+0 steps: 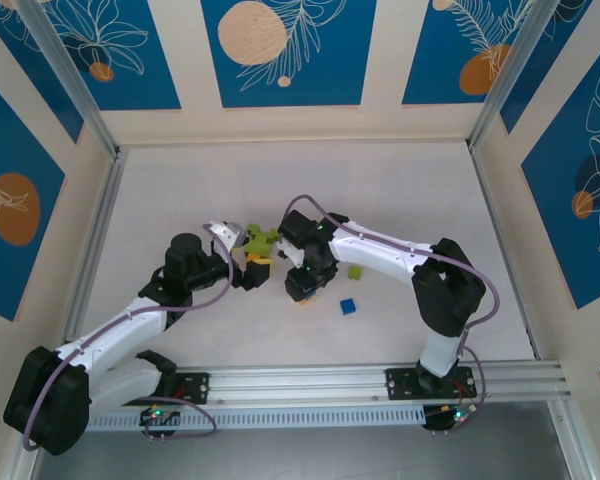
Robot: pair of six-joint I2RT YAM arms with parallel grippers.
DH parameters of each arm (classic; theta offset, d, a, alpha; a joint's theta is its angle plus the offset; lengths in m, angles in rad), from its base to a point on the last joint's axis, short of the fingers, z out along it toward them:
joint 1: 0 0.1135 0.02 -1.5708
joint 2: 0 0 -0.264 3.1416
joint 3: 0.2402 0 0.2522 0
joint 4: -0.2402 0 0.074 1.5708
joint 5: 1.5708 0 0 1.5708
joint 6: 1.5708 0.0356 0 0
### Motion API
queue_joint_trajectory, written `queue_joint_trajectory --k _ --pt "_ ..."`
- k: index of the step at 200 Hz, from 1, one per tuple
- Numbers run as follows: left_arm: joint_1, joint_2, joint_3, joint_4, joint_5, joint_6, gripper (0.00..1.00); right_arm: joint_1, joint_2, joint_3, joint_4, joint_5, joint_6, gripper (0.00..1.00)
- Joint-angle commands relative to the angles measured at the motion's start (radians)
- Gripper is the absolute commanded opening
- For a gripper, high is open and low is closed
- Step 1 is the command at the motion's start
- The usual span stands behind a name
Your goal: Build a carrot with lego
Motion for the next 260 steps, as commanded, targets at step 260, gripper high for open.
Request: queue_joint_trajectory --k 260 --pt "0.001 0.01 0.025 0.023 0.03 0.03 0.99 -0.341 -0.197 -0.322 0.236 0.006 0.15 0.66"
